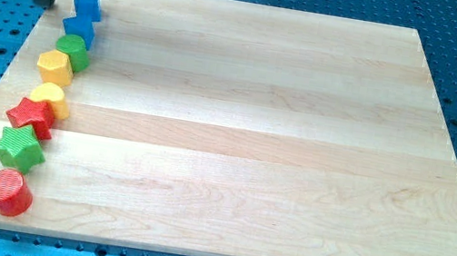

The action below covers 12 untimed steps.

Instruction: Slightly move the heart and red star towards the right

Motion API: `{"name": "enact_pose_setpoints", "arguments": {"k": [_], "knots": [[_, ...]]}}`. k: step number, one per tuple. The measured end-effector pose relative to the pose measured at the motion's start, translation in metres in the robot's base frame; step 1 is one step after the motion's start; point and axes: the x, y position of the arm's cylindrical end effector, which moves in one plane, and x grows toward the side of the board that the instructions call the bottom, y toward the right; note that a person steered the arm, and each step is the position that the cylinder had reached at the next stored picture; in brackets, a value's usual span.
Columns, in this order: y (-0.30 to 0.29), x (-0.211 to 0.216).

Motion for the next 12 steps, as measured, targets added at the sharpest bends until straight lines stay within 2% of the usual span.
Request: {"name": "enact_pose_setpoints", "arguments": {"k": [1, 2, 3, 5, 7, 8, 9, 10, 11, 12], "knots": [[0.010, 0.038], [0.010, 0.049], [0.010, 0.124], [0.019, 0.169], [0.026, 0.201], [0.035, 0.200], [0.081, 0.184], [0.084, 0.184], [0.073, 0.184], [0.003, 0.204]]}}
